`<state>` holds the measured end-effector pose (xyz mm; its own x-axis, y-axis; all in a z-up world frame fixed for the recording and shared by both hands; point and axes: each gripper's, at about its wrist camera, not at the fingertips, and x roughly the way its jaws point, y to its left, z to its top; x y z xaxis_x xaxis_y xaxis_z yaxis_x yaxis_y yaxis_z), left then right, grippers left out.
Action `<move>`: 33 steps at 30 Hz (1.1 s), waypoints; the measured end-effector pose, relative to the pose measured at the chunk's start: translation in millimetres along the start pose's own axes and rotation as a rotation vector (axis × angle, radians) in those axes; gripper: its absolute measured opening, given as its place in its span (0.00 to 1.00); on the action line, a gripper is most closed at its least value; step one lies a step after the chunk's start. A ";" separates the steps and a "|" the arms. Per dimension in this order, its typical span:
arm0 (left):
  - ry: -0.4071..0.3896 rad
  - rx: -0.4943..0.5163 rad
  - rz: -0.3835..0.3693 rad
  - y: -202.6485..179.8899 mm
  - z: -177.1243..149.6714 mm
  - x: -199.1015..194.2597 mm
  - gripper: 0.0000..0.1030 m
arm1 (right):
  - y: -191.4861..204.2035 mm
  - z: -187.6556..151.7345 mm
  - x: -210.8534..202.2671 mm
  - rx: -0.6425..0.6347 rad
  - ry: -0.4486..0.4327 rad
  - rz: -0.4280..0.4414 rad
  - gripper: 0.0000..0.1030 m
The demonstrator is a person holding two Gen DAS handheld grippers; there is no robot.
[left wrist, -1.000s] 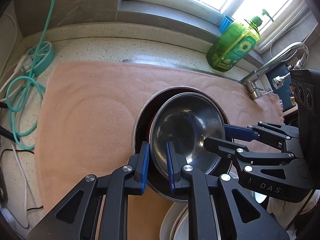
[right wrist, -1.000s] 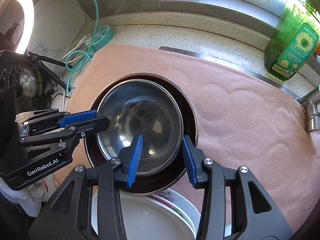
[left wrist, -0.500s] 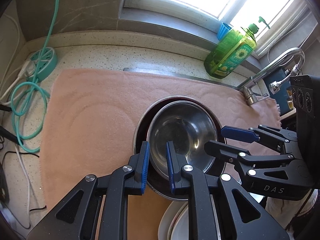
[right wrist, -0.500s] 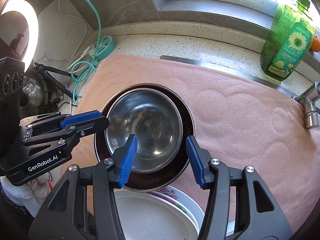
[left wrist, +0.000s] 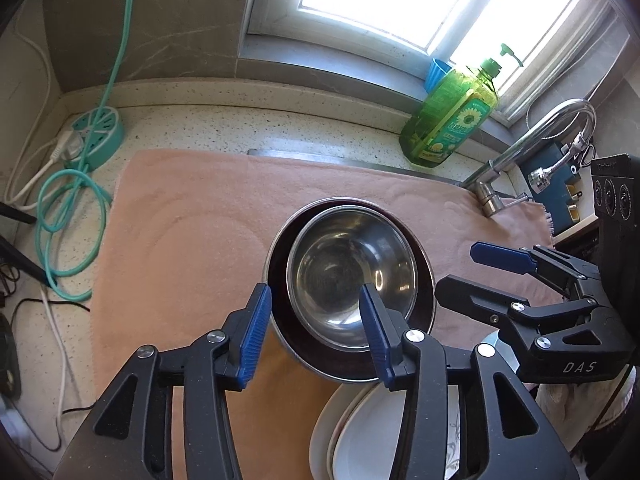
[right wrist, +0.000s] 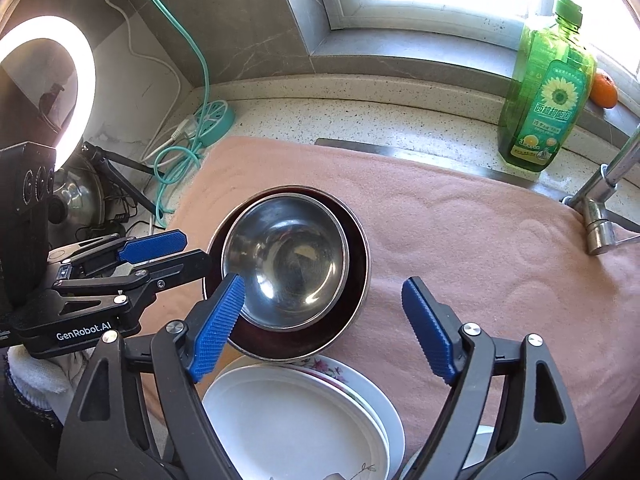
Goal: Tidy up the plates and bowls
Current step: 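Lower the red-outside bowl into the steel bowl and open both grippers, then move both grippers to the pale blue ceramic bowl beside the plates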
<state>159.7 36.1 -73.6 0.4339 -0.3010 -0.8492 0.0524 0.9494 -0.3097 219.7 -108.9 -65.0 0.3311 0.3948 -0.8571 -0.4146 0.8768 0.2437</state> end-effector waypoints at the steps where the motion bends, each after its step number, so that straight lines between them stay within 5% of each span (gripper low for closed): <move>1: -0.003 -0.001 -0.001 -0.4 -0.9 -1.7 0.45 | -1.5 -1.3 -3.3 0.004 -0.005 0.001 0.81; 24: -0.042 0.002 -0.127 -50.8 -36.3 -31.3 0.46 | -64.5 -54.4 -87.9 0.123 -0.103 -0.010 0.82; 33: 0.004 0.046 -0.206 -93.3 -57.3 -19.0 0.46 | -105.6 -92.9 -111.8 0.215 -0.123 -0.043 0.82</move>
<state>95.0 -52.0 -53.0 0.4058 -0.4897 -0.7717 0.1805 0.8707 -0.4576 147.7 -271.2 -37.1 0.4508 0.3745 -0.8103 -0.2120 0.9267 0.3104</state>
